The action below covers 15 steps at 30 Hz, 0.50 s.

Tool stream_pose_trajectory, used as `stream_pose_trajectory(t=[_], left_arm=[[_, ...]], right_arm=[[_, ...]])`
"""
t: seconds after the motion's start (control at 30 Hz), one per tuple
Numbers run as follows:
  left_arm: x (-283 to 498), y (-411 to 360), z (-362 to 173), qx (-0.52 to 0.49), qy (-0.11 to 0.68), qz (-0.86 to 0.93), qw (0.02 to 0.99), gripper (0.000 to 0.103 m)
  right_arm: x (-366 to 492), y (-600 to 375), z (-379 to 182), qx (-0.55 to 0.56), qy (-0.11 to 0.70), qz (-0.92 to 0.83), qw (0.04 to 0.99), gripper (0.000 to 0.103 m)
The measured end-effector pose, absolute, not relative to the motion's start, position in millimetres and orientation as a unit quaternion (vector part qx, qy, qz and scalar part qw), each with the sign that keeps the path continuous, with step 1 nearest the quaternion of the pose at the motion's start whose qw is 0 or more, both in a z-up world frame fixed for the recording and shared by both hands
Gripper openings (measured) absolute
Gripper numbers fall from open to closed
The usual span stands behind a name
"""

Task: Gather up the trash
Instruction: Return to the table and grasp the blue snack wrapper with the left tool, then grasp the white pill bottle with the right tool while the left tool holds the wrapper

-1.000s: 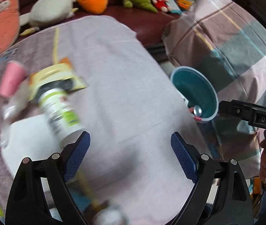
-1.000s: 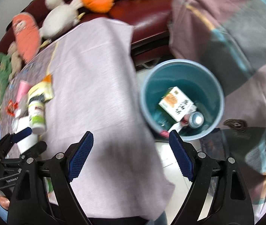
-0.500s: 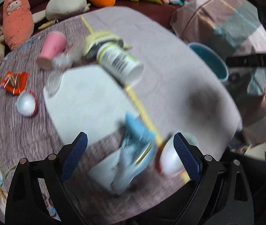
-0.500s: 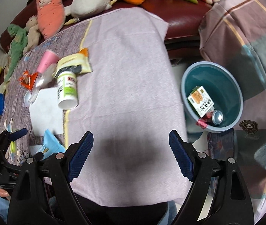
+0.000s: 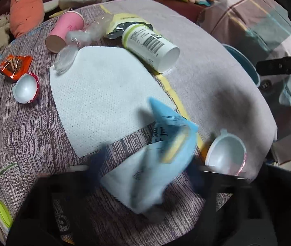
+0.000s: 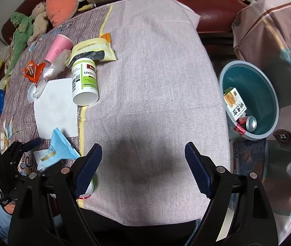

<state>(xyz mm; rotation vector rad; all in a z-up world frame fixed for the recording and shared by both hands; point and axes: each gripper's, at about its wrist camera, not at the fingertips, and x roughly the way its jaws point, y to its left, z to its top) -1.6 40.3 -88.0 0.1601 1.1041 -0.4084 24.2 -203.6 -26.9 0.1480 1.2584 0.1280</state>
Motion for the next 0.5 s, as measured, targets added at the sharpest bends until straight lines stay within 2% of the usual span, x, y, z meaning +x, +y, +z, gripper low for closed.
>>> stream_pose_trajectory(t=[0.1, 0.5], left_arm=[[3, 45, -87, 0.052, 0.521, -0.184, 0.832, 0.023], [43, 97, -32, -0.061, 0.474, -0.168, 0.862, 0.023]], right_arm=[[30, -197, -30, 0.063, 0.592, 0.064, 0.801, 0.079], [79, -167, -26, 0.052, 0.591, 0.097, 0.799, 0.079]])
